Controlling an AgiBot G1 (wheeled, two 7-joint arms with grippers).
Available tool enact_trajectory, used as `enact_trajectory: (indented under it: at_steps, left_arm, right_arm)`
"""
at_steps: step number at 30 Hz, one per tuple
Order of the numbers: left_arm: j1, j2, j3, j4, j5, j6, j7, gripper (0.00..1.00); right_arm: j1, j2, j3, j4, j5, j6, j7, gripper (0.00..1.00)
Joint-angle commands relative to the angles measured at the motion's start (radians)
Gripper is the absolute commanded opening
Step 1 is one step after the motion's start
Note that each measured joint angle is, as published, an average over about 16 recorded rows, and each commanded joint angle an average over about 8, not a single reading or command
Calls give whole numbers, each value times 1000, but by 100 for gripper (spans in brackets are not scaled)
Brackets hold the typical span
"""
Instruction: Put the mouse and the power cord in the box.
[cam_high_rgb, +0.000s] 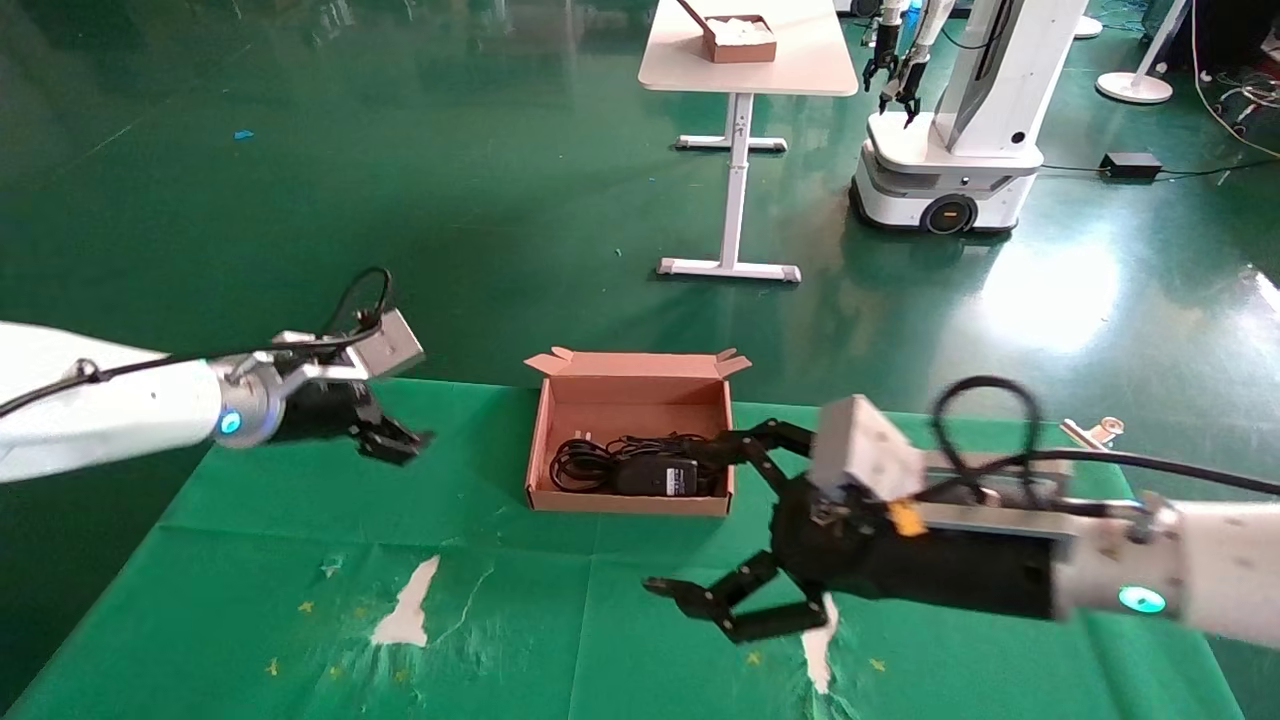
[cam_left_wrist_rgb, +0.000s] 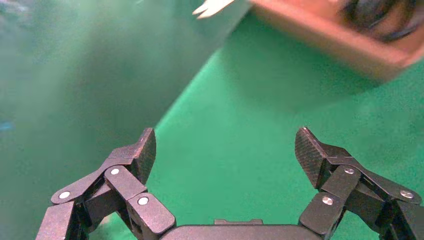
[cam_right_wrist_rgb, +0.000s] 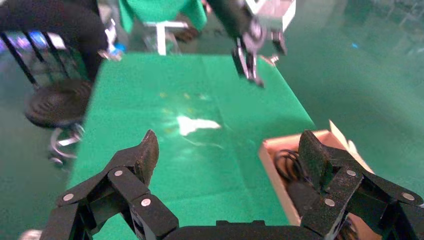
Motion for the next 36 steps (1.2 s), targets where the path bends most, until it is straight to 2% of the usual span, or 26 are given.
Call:
enact_trajectory:
  at_steps: [1,18,36]
  left_arm:
    - [27,-21,-32,-37,-35,31,1,100]
    - [260,-203,-302,-357,-333,296,5,100]
    - [504,-393,-585,-693,-646,573,10,100]
  right_arm:
    - [-23,25,28,22,34,-27,15,100]
    - [-201,226,252,200,303,-242,130,100]
    - [-208,235,261,208,316,-252,135,100]
